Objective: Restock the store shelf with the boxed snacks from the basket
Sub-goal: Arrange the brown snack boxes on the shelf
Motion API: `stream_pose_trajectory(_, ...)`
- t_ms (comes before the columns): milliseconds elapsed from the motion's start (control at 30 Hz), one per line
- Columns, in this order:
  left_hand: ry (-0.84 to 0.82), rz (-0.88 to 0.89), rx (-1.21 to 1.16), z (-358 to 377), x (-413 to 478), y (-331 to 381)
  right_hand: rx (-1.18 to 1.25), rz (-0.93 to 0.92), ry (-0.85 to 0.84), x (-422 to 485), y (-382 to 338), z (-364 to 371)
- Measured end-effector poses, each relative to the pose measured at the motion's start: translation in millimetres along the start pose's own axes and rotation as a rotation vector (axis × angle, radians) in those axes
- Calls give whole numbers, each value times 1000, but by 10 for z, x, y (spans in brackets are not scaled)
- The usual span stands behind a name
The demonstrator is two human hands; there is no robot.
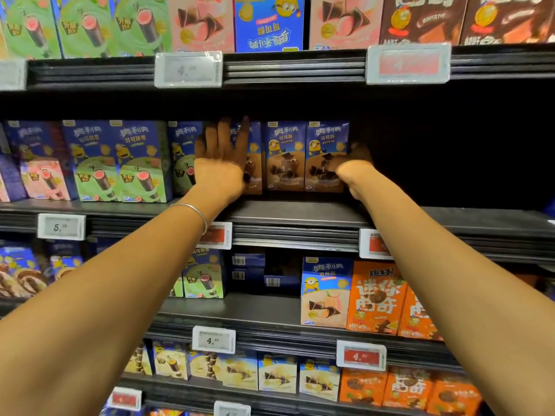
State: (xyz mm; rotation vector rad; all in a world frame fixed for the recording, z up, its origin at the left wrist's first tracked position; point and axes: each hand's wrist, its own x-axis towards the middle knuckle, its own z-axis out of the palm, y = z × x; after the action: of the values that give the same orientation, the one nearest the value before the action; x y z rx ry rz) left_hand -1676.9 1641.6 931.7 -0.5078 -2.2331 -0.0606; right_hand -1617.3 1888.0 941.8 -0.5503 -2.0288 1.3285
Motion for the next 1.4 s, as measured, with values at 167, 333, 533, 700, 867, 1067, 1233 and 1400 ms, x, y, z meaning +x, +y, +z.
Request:
stream_pose_trajectory(167, -13, -28, -105, -150, -62, -21, 165, 24, -59, -267, -121, -140)
stream_pose_trajectory(333, 97, -236, -692, -459, -460, -108, 382, -103, 33, -920, -259, -258)
stream_pose_trajectory(533, 312, -402, -1243, -626, -1654, -228, 505, -257, -170, -1916, -96, -104)
stream_pose_trajectory(700, 202, -645, -1426, -336, -3215, -376, 645, -62, -282, -3030, 771, 238)
stream_pose_trajectory(867, -405, -984, -1279, 420, -5081, -665, 369, 513, -337, -4310, 2072, 789)
stream_pose_trajectory(1067, -1047, -1132, -1107, 719, -6756, -890, 141, 967, -294, -5840, 3067, 1166)
stream_pose_trajectory(1233, -1236, -1213, -1003, 930, -7580, -906, 122, 1082, -256, -6559, 3769, 1461)
stream_pose_trajectory(1400, -1384, -1161, -1004, 1551, -8402, -567, 64, 1327, -301, -7076, 4987, 1764)
